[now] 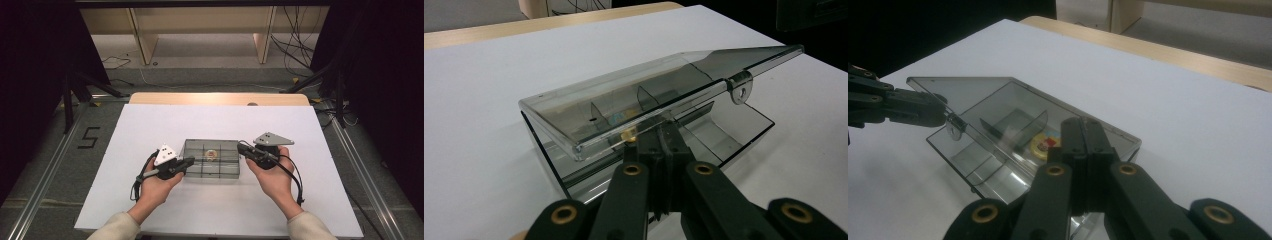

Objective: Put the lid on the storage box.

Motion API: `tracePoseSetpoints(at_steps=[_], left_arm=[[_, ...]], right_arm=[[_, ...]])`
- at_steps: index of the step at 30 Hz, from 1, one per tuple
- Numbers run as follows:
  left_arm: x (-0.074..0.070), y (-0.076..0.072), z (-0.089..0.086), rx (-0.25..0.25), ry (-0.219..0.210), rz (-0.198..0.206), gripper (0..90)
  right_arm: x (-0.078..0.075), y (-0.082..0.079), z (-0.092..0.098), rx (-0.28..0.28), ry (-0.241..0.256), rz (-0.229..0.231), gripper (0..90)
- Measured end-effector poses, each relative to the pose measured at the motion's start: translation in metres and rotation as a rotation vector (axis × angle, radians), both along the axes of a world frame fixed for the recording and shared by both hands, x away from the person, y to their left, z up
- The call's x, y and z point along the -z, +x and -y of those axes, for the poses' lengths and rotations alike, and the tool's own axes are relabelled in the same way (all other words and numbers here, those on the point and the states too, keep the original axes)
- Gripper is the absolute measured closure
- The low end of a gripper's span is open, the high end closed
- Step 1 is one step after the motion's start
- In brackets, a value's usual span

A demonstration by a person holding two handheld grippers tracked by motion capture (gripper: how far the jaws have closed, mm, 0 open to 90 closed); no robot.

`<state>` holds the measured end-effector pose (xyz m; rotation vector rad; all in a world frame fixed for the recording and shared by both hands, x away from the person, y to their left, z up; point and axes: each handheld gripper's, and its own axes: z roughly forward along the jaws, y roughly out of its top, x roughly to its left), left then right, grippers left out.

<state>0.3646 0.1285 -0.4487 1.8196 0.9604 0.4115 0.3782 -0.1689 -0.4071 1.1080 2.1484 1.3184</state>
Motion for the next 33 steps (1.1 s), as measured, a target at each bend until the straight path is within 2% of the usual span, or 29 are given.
tracePoseSetpoints(at_steps=[33], left_arm=[[0.0060, -0.0053, 0.0018, 0.021, 0.020, -0.016, 89.8]], right_arm=[[0.0104, -0.0031, -0.0056, -0.027, -0.026, -0.030, 90.0]])
